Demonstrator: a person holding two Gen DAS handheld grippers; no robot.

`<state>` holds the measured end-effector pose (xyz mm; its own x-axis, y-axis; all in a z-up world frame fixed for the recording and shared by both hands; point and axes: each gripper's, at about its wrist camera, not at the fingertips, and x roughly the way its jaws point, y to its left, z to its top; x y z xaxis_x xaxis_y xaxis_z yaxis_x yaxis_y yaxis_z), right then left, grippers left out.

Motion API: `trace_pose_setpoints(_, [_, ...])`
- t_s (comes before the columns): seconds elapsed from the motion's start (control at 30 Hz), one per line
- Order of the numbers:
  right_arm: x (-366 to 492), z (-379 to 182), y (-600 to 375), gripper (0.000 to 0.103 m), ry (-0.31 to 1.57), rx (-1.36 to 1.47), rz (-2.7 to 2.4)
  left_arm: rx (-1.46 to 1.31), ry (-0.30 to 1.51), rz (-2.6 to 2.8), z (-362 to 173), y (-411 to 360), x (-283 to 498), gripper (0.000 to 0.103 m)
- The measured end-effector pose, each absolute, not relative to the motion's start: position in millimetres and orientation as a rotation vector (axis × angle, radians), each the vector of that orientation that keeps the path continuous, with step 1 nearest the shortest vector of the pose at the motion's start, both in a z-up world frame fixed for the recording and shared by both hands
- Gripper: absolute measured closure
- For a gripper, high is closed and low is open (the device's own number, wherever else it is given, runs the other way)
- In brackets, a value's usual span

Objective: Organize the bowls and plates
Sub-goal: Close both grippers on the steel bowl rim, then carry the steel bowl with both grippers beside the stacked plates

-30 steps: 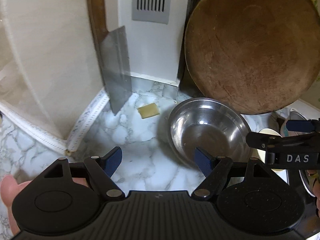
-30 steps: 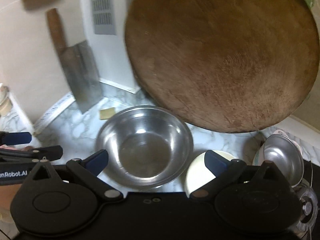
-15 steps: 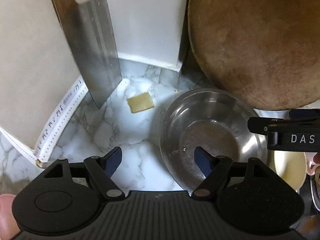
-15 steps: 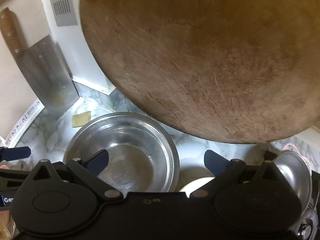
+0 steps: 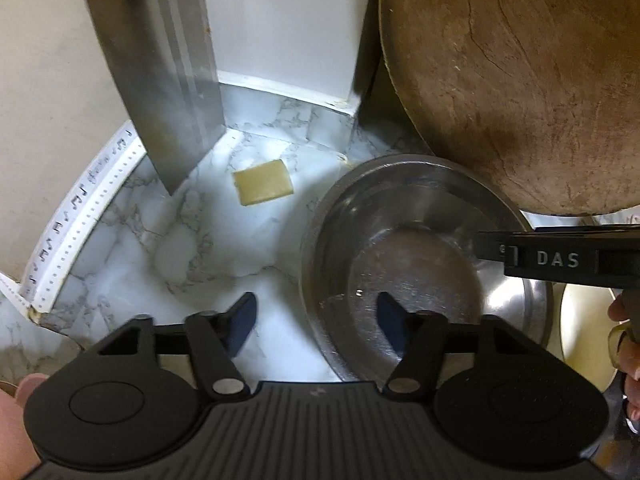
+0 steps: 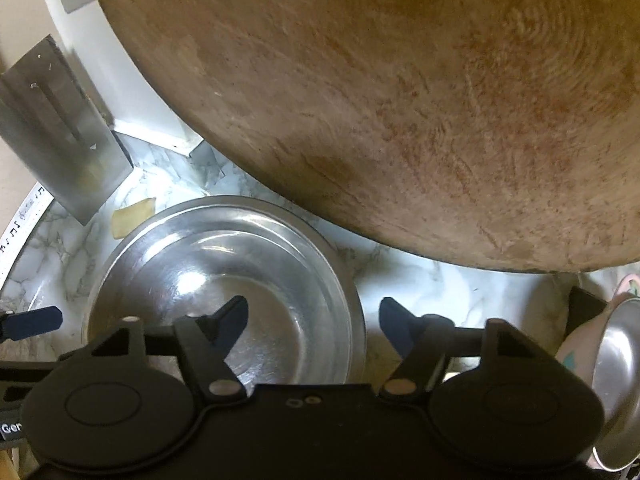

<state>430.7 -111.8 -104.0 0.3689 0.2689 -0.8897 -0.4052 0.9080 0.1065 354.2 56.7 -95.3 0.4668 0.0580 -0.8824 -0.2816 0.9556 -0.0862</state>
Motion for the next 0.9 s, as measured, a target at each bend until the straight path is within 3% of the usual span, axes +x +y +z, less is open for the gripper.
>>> trace_pose_setpoints(0.07, [431.0,-105.1,-111.0,0.044,1.114,-0.139,0.437,-0.236,1.065,0.209,-95.3,54.8,354.1,0.049])
trace_pose_setpoints(0.17, [430.6,-105.0,-110.9,0.052,1.107,-0.147,0.423,-0.231,1.071,0.205,-95.2,52.2,355.6,0.070])
trace_pose_setpoints(0.33, [428.7,-105.4,-109.7,0.063,1.089,-0.169,0.412,-0.209,1.068,0.238,-94.0,52.4,356.0,0.079])
trace_pose_setpoints(0.53, [425.1,-104.5,-111.5,0.077,1.082,-0.176,0.396,-0.226,1.071,0.256,-91.1,59.8,352.3,0.084])
trace_pose_setpoints(0.9, [394.5,-79.2,-105.4,0.079,1.035,-0.196,0.388,-0.227,1.044,0.256,-65.6,64.5,325.0,0.084])
